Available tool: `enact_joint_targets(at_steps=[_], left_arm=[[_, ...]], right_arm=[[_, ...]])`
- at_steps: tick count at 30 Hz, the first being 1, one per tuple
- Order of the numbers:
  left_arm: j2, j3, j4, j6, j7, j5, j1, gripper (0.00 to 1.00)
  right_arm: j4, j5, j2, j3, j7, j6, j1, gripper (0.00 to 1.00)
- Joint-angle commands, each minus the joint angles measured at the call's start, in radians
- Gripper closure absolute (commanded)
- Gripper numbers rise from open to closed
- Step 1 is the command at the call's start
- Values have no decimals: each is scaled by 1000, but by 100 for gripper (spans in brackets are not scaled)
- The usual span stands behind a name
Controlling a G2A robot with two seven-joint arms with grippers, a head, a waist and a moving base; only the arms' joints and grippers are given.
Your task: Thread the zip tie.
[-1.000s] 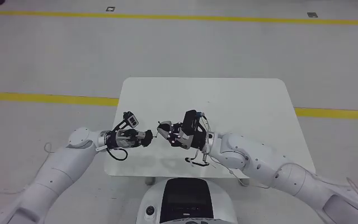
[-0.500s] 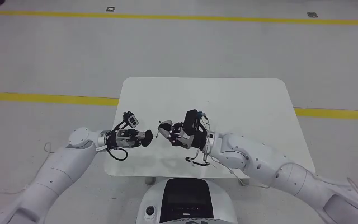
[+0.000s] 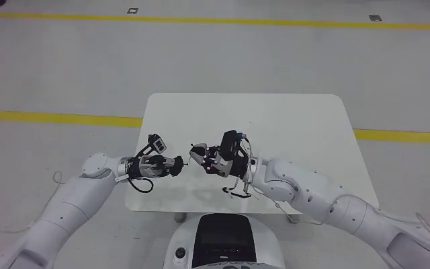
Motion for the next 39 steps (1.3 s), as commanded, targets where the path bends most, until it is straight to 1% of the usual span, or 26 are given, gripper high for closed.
enact_joint_targets(at_steps=[1,21,39], left_arm=[[0,0,0,0,0,0,0,100],[0,0,0,0,0,0,0,100],[0,0,0,0,0,0,0,100]], right_arm=[[1,-1,-1,1,1,0,0,100],[2,-3,-9,5,25,0,-4,100],[-5,5,-1,-8,56,0,5,100]])
